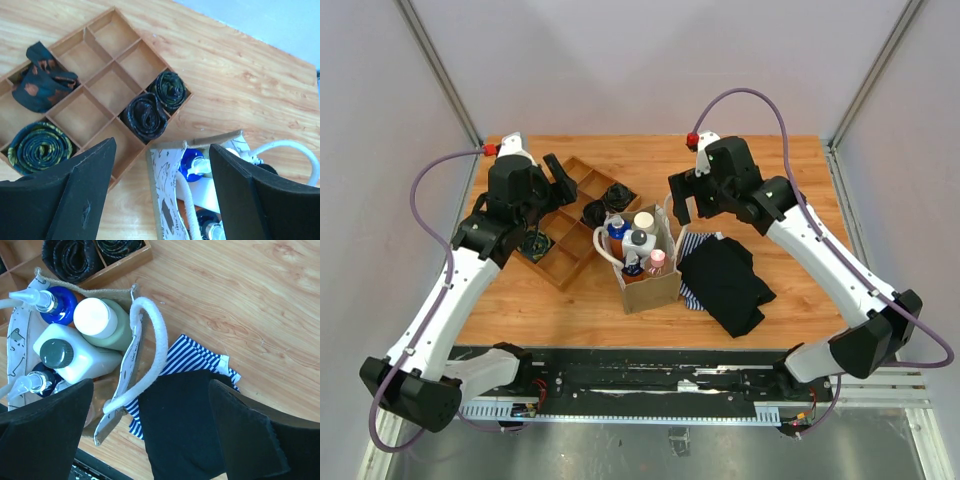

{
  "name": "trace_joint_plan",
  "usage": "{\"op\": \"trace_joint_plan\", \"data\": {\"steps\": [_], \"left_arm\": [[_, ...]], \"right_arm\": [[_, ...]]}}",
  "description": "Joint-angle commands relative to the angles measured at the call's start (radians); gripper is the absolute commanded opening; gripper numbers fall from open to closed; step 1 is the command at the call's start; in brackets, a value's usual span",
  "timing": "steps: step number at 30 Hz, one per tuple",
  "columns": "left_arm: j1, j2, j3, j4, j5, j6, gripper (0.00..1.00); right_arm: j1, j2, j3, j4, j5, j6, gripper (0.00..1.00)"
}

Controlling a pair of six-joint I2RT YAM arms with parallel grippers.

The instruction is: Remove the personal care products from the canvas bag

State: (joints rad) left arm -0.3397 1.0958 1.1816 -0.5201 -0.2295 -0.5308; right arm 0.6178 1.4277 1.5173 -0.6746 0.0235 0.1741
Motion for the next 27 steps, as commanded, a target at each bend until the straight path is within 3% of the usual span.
{"op": "trace_joint_plan", "data": {"steps": [1, 7, 10, 11, 12, 13, 16, 19, 24, 27], "left_arm": [[0.002, 0.015, 0.040, -0.004, -0.021, 0.042, 0.81], [0.003, 0.031, 0.012, -0.014, -0.018, 0.019, 0.78], [0.003, 0.061, 0.013, -0.036, -0.015, 0.004, 0.80], [0.003, 0.070, 0.011, -0.043, -0.016, -0.004, 0.84], [0.004, 0.072, 0.007, -0.046, -0.015, -0.010, 0.96], [0.004, 0.071, 0.002, -0.044, -0.013, -0.015, 0.99], [0.003, 0.053, -0.021, -0.032, -0.007, -0.026, 1.00], [0.003, 0.038, -0.036, -0.031, -0.012, -0.033, 1.00], [0.003, 0.022, -0.053, -0.031, 0.008, -0.047, 1.00], [0.003, 0.016, -0.068, -0.028, 0.003, -0.050, 1.00]], "right_arm": [[0.015, 0.007, 0.094, -0.043, 0.020, -0.014, 0.99], [0.029, 0.014, 0.134, 0.079, -0.034, -0.084, 0.98], [0.026, 0.099, 0.246, 0.053, -0.048, -0.138, 0.98], [0.018, 0.151, 0.311, 0.018, -0.086, -0.146, 0.98], [0.007, 0.215, 0.386, -0.037, -0.137, -0.148, 0.98], [0.001, 0.280, 0.478, -0.104, -0.191, -0.143, 0.98], [0.010, 0.456, 0.662, -0.228, -0.354, -0.120, 0.98], [0.008, 0.542, 0.714, -0.180, -0.405, -0.097, 0.99], [-0.015, 0.849, 1.040, -0.197, -0.583, -0.055, 0.99], [-0.017, 0.969, 1.104, -0.135, -0.661, -0.013, 0.99]]}}
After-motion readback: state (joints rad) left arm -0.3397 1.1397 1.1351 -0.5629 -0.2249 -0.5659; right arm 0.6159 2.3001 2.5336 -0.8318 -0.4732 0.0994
